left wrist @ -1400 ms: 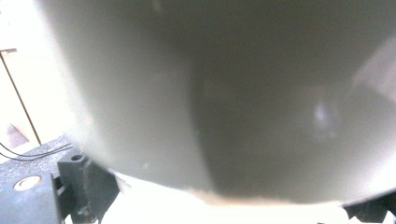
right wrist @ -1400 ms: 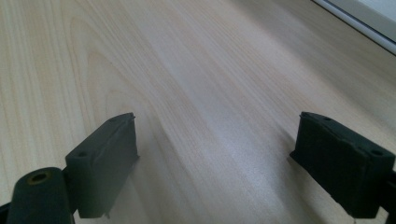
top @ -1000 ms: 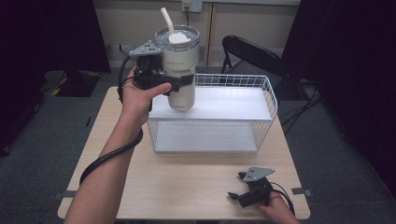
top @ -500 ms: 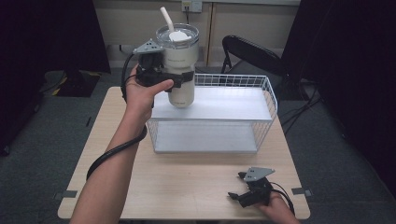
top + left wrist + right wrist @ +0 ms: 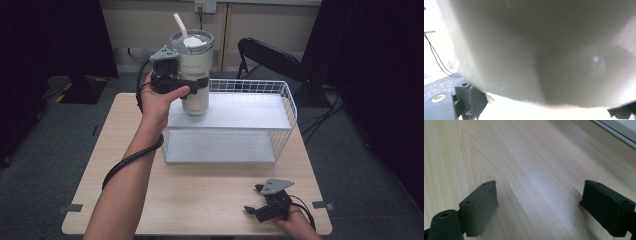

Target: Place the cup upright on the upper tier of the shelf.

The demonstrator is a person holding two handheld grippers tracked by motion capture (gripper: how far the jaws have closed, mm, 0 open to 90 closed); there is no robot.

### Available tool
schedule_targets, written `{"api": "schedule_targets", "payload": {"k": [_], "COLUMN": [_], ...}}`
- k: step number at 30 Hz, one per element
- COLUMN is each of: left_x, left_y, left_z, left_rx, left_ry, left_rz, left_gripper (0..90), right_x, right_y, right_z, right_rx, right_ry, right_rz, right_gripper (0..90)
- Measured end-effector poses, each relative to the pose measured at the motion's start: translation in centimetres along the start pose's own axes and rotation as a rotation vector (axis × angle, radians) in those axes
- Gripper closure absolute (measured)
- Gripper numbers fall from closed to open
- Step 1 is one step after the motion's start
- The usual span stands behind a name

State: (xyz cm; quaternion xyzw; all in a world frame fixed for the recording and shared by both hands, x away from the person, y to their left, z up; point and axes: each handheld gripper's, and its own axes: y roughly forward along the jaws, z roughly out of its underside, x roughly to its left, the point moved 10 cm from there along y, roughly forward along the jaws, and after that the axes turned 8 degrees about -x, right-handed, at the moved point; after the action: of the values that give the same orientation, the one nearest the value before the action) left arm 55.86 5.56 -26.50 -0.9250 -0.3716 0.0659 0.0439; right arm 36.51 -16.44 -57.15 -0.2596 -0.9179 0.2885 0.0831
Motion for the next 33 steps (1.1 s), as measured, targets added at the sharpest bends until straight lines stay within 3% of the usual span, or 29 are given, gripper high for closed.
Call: {"api": "schedule_targets", "payload": {"k": [21,29,33], "left_x": [0.4,0.2,-0.1], "left_y": [1.9,2.0,2.0], "left_z": [1.5,1.6,1.7], "left_rx": [-0.005,-0.011,0.019], "left_ry": [-0.014,0.007,0.033], "left_rz": [-0.045,-0.034,-0.033], "left_gripper": [9.7,9.7,9.6], "right_x": [0.0,0.0,0.0], "right_y": [0.0,0.0,0.0], "right_z": [0.0,0.0,0.0], "right_rx": [0.000,0.000,0.000], "right_ry": [0.000,0.000,0.000], "right_rz": [0.000,0.000,0.000], "right_gripper": [12.6,12.5,12.6]}}
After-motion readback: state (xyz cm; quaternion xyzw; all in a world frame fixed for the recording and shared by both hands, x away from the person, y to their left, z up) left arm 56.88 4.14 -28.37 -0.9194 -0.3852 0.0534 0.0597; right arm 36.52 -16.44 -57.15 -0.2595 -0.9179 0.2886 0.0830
